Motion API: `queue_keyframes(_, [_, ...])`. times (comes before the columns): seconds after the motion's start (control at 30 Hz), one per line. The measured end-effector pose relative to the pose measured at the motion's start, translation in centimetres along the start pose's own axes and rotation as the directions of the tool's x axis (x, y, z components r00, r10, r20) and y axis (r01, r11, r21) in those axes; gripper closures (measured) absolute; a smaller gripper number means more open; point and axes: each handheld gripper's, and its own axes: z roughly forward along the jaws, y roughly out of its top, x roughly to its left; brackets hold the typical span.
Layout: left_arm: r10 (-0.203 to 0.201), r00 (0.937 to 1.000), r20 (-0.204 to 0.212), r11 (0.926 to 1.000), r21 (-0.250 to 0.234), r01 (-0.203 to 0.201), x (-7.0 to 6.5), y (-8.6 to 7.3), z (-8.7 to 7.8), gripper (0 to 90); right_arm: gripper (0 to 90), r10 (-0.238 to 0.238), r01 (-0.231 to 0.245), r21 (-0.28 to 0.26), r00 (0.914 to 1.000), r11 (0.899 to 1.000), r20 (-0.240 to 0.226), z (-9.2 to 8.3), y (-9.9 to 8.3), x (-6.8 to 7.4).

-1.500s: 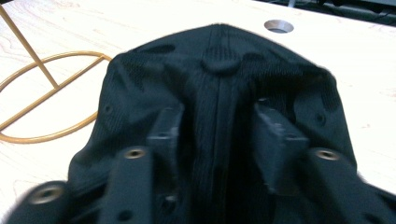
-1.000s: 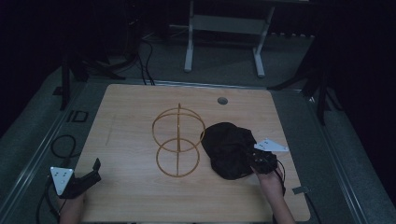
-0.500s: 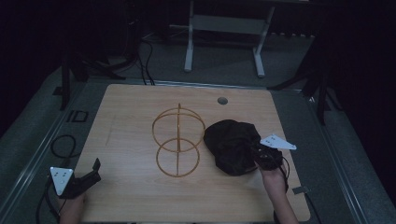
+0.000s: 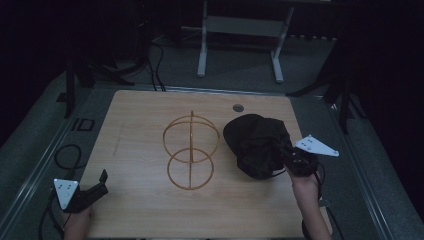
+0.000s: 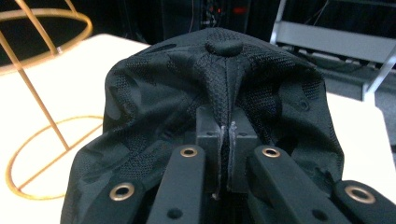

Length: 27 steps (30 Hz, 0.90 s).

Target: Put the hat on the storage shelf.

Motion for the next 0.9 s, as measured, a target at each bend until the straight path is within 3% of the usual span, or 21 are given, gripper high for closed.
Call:
queue_keyframes(0.57, [-0.004, 1.0, 0.0, 0.9999, 0.014, 0.004, 0.0, 0.0, 0.1, 1.8, 86.3, -0.046, 0.048, -0.108, 0.9987, 0.993, 0.023, -4.2, 6.2, 0.1])
queue_keyframes(0.9, [-0.004, 1.0, 0.0, 0.9999, 0.012, 0.004, 0.0, 0.0, 0.0, 1.8, 86.3, -0.07, 0.074, -0.174, 0.9972, 0.982, 0.027, -6.0, 9.5, 0.8])
